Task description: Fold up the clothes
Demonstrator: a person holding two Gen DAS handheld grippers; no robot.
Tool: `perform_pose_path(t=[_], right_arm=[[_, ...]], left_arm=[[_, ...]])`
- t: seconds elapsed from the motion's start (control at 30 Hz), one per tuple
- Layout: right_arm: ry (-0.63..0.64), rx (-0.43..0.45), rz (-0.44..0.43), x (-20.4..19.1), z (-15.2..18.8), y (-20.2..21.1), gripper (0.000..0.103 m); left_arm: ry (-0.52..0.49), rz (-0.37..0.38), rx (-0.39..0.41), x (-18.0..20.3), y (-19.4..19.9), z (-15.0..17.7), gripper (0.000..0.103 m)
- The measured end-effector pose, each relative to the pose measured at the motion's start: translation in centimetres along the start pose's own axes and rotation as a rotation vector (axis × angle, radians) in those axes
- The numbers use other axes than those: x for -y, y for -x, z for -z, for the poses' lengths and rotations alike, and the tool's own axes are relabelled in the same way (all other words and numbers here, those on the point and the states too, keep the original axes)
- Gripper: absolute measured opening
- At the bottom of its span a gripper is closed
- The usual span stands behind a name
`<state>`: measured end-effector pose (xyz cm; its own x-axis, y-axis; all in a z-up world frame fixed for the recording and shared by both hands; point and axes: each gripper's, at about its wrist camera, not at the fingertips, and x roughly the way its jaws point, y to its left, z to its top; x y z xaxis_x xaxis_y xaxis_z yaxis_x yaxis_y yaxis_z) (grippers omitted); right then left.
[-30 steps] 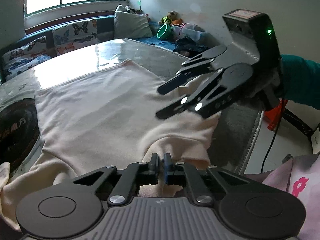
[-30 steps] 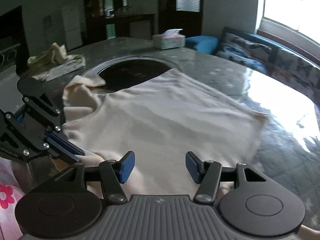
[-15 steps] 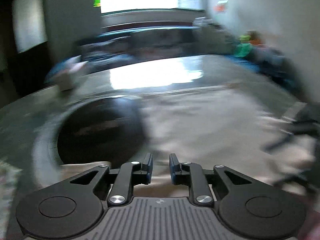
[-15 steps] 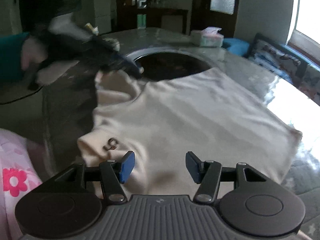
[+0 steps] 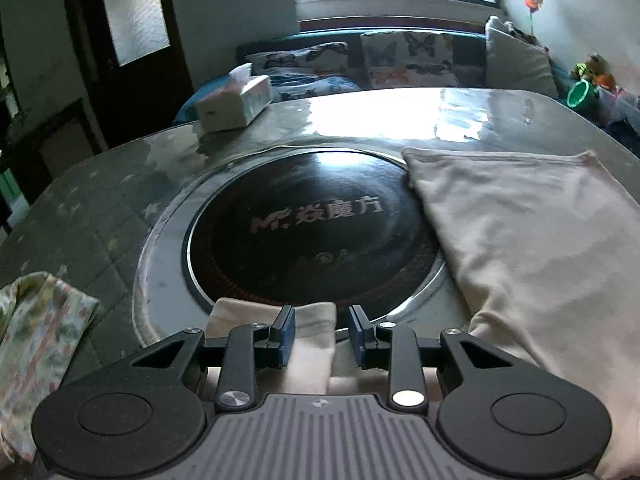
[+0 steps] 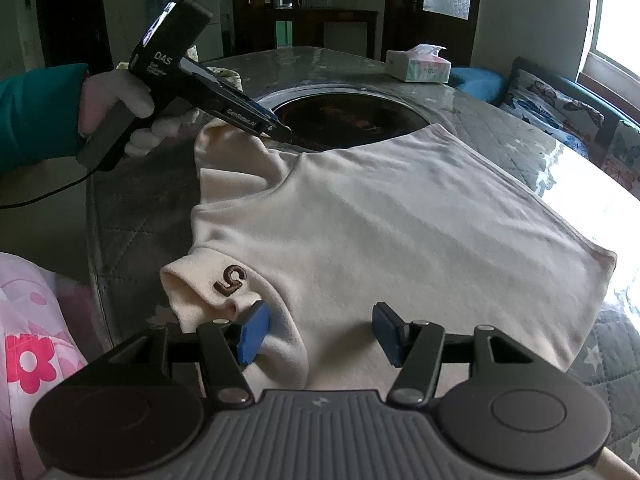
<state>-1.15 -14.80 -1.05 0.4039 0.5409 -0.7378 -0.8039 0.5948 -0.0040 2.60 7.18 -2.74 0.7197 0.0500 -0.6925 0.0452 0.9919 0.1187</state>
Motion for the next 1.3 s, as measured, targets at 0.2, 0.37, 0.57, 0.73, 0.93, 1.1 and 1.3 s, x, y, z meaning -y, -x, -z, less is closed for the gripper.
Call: perform_pose_path(t=[0.2,0.37,0.57,0.73,0.93,1.1,1.3], right_arm=[[-0.001,-0.001,0.004,-0.1,0.0,-0.1,0.060],[-0.002,-0.001,0.011,-0.3,0.0,-0.1,0.061],[0.004,-0.007,0.018,-0.4,-0.1,-0.1,0.061],[0.006,-0.011,0.016,-0.4,0.0,0.0,0.061],[-0.001,-0.016,0.009,-0.2,-0.1,-0.1,0.061],[0.005,-0.022,0.003,-0.1,-0.2,0.0,0.061],[0.000,-0.018,-0.001,0.1,-0.3,0.1,0.061]], left_arm=[[0.012,0.021,0.012,-0.3,0.2,0.1,0.012],[0.084,0.030,0.044,-1.3,0.8,0.3,0.004],[0.293,-0.038,0.196,-5.9,4.9,0.8,0.004],[0.385,-0.139,0.252,-9.6,6.7,2.8,0.004],[0.403,-0.228,0.083,-11.3,5.4,6.3,0.004],[0.347,-0.288,0.058,-10.8,5.4,6.4,0.007],[0.289,-0.276,0.081,-9.6,4.6,4.3,0.008]])
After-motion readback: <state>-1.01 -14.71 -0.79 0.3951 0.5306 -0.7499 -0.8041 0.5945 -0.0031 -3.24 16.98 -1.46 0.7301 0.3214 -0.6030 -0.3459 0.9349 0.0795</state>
